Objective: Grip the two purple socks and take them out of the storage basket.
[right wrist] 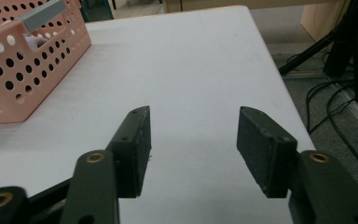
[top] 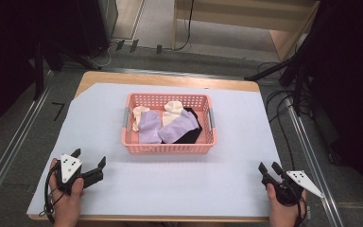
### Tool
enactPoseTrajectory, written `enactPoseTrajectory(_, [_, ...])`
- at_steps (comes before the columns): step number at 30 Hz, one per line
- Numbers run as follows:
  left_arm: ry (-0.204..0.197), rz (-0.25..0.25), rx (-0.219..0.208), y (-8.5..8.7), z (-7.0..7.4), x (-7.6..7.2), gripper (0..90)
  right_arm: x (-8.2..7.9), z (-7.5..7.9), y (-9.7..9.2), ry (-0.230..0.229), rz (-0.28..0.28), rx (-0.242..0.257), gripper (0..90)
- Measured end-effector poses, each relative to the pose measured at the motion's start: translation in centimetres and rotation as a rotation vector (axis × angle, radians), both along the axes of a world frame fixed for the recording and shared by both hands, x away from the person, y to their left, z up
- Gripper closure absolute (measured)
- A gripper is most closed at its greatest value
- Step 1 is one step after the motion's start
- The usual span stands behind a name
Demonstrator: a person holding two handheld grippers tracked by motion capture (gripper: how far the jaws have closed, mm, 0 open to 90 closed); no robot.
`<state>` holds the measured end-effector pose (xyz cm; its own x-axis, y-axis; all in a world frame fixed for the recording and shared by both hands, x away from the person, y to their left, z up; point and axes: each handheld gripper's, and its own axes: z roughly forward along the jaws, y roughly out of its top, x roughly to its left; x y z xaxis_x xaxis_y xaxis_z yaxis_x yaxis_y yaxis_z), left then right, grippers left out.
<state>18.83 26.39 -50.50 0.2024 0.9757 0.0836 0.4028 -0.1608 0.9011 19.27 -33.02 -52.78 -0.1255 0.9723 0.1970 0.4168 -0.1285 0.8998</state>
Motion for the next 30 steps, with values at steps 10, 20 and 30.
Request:
enactPoseTrajectory(10, [-0.001, -0.001, 0.003, 0.0, 0.0, 0.0, 13.9, 0.8, 0.7, 1.8, -0.055, 0.027, -0.044, 40.7])
enactPoseTrajectory(20, [-0.004, -0.003, 0.002, 0.0, 0.0, 0.0, 14.0, 2.1, 3.5, 5.1, -0.065, 0.128, -0.055, 40.9])
enactPoseTrajectory(30, [-0.005, -0.001, -0.003, 0.0, 0.0, 0.0, 14.0, 4.5, 5.7, 9.5, -0.077, 0.202, -0.041, 42.7])
